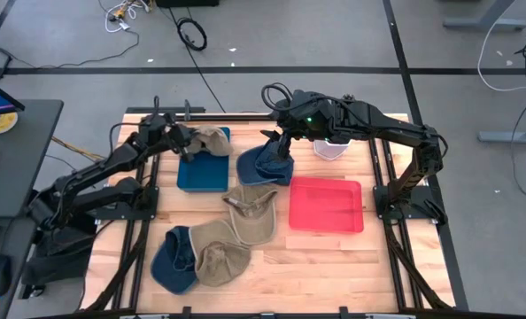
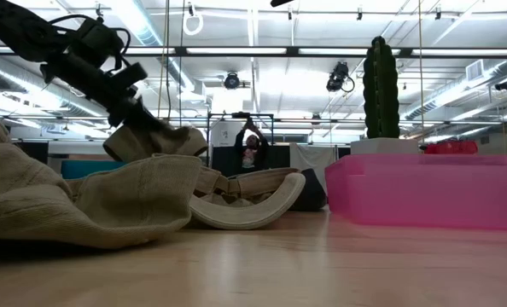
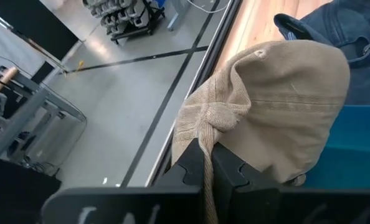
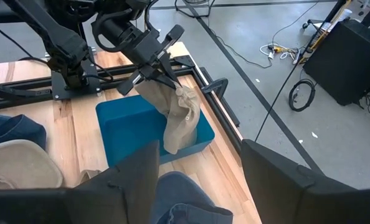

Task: Pick & Place hat
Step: Put the top brown cap into the blue bin, then put the bottom brown cap into the blue bin

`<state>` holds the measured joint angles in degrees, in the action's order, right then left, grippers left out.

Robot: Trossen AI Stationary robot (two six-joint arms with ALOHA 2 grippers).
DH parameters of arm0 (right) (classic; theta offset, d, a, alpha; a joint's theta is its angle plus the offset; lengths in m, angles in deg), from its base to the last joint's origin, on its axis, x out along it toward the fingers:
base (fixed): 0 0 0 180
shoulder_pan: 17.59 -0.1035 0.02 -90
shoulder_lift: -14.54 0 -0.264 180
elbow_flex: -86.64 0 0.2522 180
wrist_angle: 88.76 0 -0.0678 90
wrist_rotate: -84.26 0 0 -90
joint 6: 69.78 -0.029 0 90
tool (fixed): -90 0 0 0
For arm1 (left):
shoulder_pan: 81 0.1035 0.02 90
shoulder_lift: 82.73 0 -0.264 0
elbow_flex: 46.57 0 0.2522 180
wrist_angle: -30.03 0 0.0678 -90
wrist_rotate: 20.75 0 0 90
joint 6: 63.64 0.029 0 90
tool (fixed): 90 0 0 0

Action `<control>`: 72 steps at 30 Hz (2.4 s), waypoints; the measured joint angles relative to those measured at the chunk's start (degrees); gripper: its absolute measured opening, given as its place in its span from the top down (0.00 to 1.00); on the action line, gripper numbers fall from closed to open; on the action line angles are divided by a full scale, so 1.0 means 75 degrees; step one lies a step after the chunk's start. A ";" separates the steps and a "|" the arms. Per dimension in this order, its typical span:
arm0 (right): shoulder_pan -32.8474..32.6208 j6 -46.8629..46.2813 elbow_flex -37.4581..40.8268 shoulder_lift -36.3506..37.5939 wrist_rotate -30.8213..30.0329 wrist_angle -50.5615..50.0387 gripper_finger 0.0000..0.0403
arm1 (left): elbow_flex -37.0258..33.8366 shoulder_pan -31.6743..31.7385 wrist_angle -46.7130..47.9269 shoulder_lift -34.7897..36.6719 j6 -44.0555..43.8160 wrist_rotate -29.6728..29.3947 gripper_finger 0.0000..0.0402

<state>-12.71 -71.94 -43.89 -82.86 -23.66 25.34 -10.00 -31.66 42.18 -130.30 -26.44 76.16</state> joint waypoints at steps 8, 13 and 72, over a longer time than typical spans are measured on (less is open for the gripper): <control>0.0001 -0.0003 -0.0001 0.0000 0.0001 0.0001 0.43 | 0.0000 0.0000 0.0425 0.0151 -0.0057 -0.0057 0.96; 0.0001 -0.0006 0.0001 0.0000 0.0001 0.0001 0.43 | 0.0000 0.0000 0.0644 0.0152 -0.0072 -0.0089 0.86; 0.0148 -0.0217 0.0002 -0.0003 0.0009 -0.0840 0.43 | 0.2322 -0.0019 0.2821 0.1399 -0.6545 0.1239 0.21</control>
<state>-11.60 -73.56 -43.87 -82.89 -23.59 19.04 7.42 -31.80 63.34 -119.81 -75.53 85.45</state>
